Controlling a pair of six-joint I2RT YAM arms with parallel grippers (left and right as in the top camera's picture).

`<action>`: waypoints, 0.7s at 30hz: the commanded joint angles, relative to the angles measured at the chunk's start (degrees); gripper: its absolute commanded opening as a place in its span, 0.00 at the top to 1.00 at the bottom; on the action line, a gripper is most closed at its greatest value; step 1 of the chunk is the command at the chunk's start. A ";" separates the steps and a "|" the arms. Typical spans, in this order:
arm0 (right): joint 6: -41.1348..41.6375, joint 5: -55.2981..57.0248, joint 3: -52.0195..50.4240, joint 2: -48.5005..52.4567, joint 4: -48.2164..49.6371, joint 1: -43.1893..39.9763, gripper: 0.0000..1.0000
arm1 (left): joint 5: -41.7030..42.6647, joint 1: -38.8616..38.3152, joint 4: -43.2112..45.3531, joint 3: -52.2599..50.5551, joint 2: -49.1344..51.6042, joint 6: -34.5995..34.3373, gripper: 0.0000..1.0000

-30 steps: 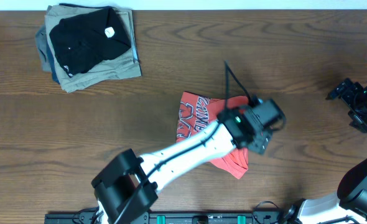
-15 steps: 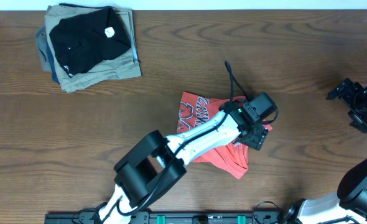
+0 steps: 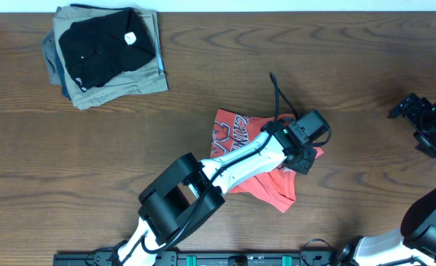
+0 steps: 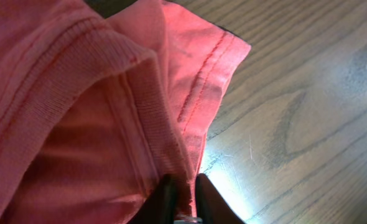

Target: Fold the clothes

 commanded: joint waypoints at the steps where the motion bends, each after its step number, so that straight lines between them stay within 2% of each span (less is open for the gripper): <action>1: -0.07 0.55 0.68 -0.98 -0.02 -0.46 0.01 | 0.35 -0.04 0.22 1.51 0.87 0.33 0.87; 5: -0.07 0.55 0.68 -0.98 -0.02 -0.46 0.01 | 0.35 -0.04 0.55 1.46 0.87 0.33 0.94; 13: -0.07 0.55 0.68 -0.98 -0.02 -0.46 0.01 | 0.31 -0.26 2.21 0.76 2.14 0.31 0.94; 21: -0.07 0.55 0.68 -0.98 0.00 -0.46 0.01 | 0.57 -2.12 -2.23 2.23 0.37 0.50 0.94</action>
